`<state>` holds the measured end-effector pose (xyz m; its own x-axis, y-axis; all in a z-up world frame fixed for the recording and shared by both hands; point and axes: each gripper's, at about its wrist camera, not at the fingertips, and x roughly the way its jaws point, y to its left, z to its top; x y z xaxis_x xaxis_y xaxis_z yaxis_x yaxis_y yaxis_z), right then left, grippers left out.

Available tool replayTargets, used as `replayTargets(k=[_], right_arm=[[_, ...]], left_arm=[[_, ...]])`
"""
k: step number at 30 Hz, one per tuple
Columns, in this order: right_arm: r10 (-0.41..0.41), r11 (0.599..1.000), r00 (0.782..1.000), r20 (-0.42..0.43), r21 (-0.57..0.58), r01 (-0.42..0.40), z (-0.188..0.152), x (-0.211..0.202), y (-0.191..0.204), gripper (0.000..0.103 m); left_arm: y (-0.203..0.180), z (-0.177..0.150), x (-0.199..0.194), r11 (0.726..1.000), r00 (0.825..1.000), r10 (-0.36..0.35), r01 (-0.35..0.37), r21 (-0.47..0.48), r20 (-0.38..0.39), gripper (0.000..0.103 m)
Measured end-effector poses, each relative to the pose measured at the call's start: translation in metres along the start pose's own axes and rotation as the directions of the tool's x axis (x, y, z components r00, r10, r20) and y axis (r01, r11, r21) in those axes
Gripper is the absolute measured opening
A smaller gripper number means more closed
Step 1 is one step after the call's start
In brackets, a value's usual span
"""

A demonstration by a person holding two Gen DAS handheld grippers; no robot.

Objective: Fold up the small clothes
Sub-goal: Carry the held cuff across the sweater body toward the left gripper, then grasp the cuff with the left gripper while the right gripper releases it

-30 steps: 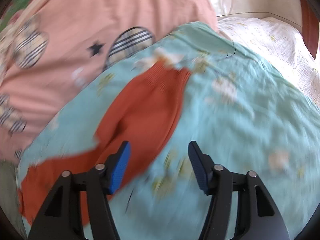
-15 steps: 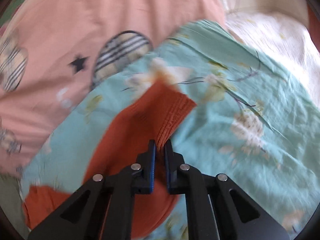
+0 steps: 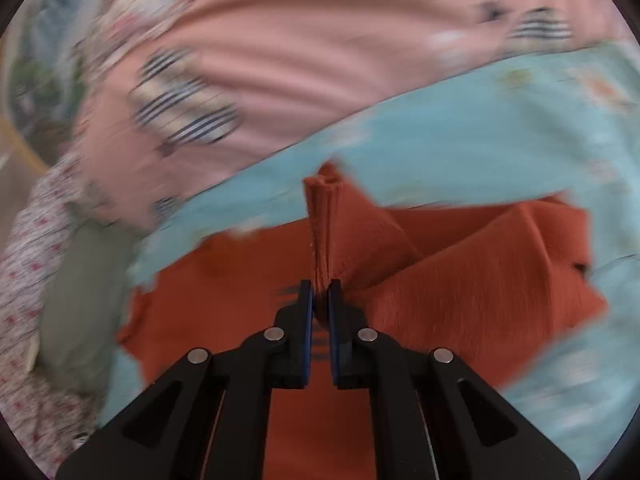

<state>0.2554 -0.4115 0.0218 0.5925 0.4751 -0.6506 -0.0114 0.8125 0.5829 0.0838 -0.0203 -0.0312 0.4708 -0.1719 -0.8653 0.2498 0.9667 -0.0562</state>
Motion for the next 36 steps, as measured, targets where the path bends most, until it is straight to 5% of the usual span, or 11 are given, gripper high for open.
replayTargets(k=[4, 9, 17, 20, 22, 30, 33, 35, 36], right_arm=[[0.126, 0.99, 0.989, -0.08, -0.046, -0.13, -0.02, 0.053, 0.072, 0.008], [0.25, 0.964, 0.949, -0.193, -0.047, -0.263, -0.051, 0.114, 0.138, 0.008], [0.315, 0.941, 0.889, -0.334, -0.01, -0.337, -0.084, 0.184, 0.179, 0.011], [0.278, 0.953, 0.891, -0.358, -0.017, -0.304, -0.088, 0.189, 0.18, 0.022], [0.293, 0.949, 0.895, -0.335, -0.009, -0.314, -0.088, 0.18, 0.176, 0.044], [0.282, 0.959, 0.949, -0.142, 0.037, -0.28, -0.087, 0.087, 0.13, 0.048], [0.248, 0.967, 0.967, -0.066, 0.076, -0.243, -0.098, 0.047, 0.103, 0.048], [0.208, 0.973, 0.978, -0.019, 0.105, -0.205, -0.104, 0.024, 0.082, 0.048], [0.193, 0.974, 0.981, -0.004, 0.12, -0.191, -0.107, 0.016, 0.075, 0.048]], left_arm=[[0.024, -0.006, -0.013, 0.999, 1.0, 0.003, -0.002, -0.042, 0.025, 0.103], [0.041, 0.001, -0.012, 0.997, 0.999, -0.003, 0.006, -0.074, 0.046, 0.103], [0.07, 0.04, 0.005, 0.986, 0.992, -0.079, 0.092, -0.142, 0.101, 0.103], [0.075, 0.063, 0.016, 0.983, 0.989, -0.09, 0.106, -0.149, 0.115, 0.103], [0.078, 0.079, 0.024, 0.978, 0.984, -0.12, 0.139, -0.154, 0.128, 0.103], [0.101, 0.156, 0.087, 0.928, 0.956, -0.258, 0.285, -0.238, 0.137, 0.1], [0.113, 0.172, 0.106, 0.91, 0.947, -0.284, 0.315, -0.268, 0.149, 0.077], [0.114, 0.18, 0.115, 0.917, 0.95, -0.278, 0.306, -0.256, 0.142, 0.043], [0.113, 0.182, 0.116, 0.923, 0.952, -0.273, 0.3, -0.239, 0.138, 0.014]])
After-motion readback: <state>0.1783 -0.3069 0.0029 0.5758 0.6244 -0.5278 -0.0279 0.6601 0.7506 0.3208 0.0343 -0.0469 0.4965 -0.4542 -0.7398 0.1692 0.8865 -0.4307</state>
